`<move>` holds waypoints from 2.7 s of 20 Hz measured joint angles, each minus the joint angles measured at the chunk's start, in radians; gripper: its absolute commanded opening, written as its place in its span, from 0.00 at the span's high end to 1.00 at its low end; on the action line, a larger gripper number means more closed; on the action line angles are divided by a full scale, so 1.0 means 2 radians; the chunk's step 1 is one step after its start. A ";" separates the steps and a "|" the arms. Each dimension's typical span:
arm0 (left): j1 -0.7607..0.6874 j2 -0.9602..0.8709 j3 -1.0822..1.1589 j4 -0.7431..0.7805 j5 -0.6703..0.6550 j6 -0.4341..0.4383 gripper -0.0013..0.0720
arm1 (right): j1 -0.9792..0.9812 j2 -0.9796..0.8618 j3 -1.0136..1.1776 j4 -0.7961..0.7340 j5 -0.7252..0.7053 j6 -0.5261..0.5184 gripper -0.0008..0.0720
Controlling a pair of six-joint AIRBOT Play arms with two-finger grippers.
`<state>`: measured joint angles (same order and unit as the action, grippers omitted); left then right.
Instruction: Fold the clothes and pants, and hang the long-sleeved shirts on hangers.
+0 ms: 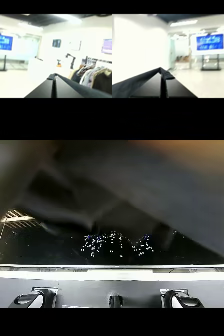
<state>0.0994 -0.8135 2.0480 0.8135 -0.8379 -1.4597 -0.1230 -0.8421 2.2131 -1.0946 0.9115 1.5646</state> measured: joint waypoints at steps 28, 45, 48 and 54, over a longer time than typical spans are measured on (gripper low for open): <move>-0.039 -0.432 -0.229 0.001 -0.011 0.007 0.56 | 0.078 -0.527 -0.117 0.119 0.070 -0.005 0.23; -0.011 -0.217 -0.425 0.106 -0.190 -0.079 0.05 | 0.081 -0.114 -0.578 -0.043 0.254 0.080 0.14; -0.060 -0.185 -0.487 0.120 -0.193 -0.111 0.05 | 0.188 -0.087 -0.662 -0.075 0.218 0.154 0.14; -0.169 -0.169 -0.524 0.149 -0.177 -0.169 0.05 | 0.352 -0.084 -0.742 -0.127 0.133 0.298 0.48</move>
<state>-0.2382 -1.1507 1.0000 1.1107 -1.1923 -1.7977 0.5808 -1.0096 0.7292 -1.3483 1.1767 2.1612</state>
